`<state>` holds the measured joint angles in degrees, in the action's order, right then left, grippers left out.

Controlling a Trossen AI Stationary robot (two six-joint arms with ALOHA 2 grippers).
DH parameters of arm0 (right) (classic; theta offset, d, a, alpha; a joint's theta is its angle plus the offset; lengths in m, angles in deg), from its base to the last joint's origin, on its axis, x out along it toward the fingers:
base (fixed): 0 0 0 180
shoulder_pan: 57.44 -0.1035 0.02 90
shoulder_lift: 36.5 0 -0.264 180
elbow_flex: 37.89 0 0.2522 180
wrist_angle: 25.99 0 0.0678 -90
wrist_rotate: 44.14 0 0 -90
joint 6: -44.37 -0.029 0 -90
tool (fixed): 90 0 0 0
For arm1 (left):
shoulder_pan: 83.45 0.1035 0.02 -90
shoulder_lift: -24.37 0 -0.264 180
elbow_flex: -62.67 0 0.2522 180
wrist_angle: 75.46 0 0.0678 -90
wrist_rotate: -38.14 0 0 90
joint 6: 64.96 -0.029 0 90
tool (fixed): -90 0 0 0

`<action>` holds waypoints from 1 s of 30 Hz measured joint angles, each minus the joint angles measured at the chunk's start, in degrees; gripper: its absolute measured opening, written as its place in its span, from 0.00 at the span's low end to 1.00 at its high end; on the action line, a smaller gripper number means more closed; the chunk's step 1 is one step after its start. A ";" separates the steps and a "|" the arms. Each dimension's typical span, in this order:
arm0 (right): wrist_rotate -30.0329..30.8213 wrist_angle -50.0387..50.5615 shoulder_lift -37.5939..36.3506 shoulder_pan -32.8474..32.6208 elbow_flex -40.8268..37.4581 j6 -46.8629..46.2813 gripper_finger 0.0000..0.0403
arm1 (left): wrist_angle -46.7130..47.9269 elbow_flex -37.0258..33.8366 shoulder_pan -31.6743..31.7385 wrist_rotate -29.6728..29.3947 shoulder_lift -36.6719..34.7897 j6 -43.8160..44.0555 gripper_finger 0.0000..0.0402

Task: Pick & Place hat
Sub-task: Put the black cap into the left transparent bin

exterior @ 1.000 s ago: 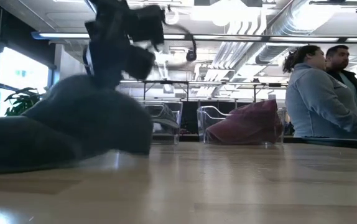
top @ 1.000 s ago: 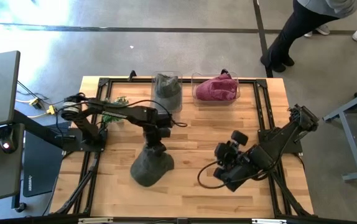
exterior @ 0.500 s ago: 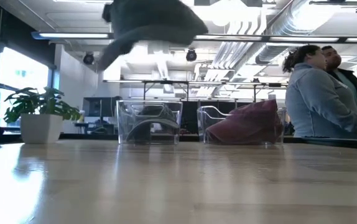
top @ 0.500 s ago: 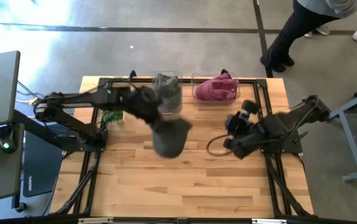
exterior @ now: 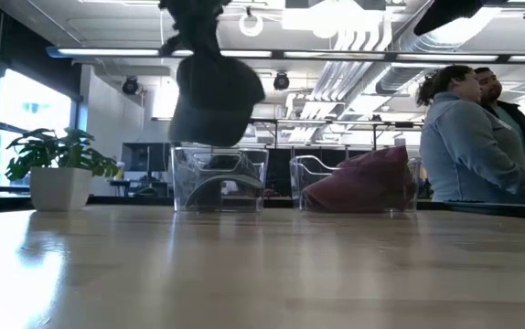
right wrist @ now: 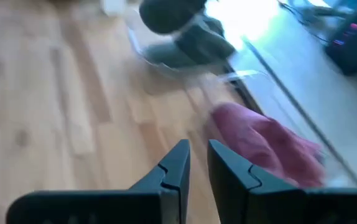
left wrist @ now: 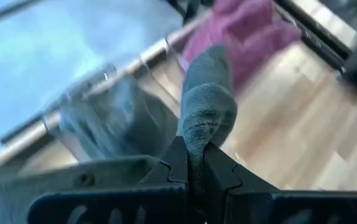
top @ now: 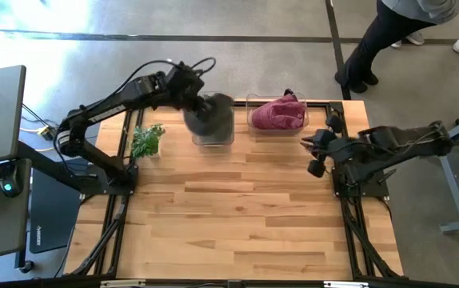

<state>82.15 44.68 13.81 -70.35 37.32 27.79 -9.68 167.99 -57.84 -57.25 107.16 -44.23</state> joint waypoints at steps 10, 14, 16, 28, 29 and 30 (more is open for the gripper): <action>-5.21 -12.88 -7.38 3.00 -5.81 5.09 0.09 | -5.43 -0.89 3.91 4.61 6.62 -3.08 0.01; -5.21 -15.85 -6.49 4.69 -5.60 8.39 0.08 | -6.00 -0.93 4.35 5.08 8.59 -4.45 0.01; -5.24 -17.39 -5.84 5.87 -5.60 9.77 0.07 | -6.36 -0.93 4.42 5.58 9.65 -4.59 0.01; -12.80 -25.80 1.65 14.94 -5.57 9.51 0.06 | -9.06 -0.87 4.41 9.65 15.31 -7.41 0.01; -13.15 -26.80 2.39 15.31 -5.57 8.94 0.06 | -8.96 -0.87 4.44 9.50 15.75 -7.43 0.01; -13.80 -27.76 3.04 15.69 -5.57 8.19 0.06 | -8.56 -0.88 4.46 9.10 16.12 -7.53 0.01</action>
<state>68.35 16.92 16.85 -54.67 31.75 35.98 -18.25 167.11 -53.39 -48.15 123.28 -51.76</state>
